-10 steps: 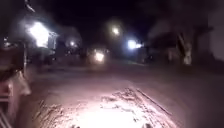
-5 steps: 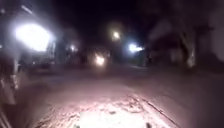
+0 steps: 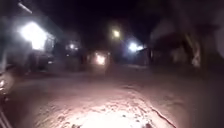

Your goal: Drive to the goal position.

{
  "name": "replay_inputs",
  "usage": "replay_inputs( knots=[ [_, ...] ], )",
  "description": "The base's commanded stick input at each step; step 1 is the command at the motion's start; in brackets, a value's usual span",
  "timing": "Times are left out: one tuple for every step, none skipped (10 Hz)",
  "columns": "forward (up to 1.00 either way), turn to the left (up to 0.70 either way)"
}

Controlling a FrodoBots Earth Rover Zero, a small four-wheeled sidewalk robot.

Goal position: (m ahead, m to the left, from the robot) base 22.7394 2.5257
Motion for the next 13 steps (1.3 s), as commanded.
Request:
replay_inputs(
  knots=[
    [0.7, 0.0],
    [0.7, 0.0],
    [0.7, 0.0],
    [0.7, 0.0],
    [0.7, 0.0],
    [0.7, 0.0],
    [0.7, 0.0],
    [0.7, 0.0],
    [0.7, 0.0],
    [0.7, 0.0],
    [0.7, 0.0],
    [0.7, 0.0],
    [0.7, 0.0]
  ],
)
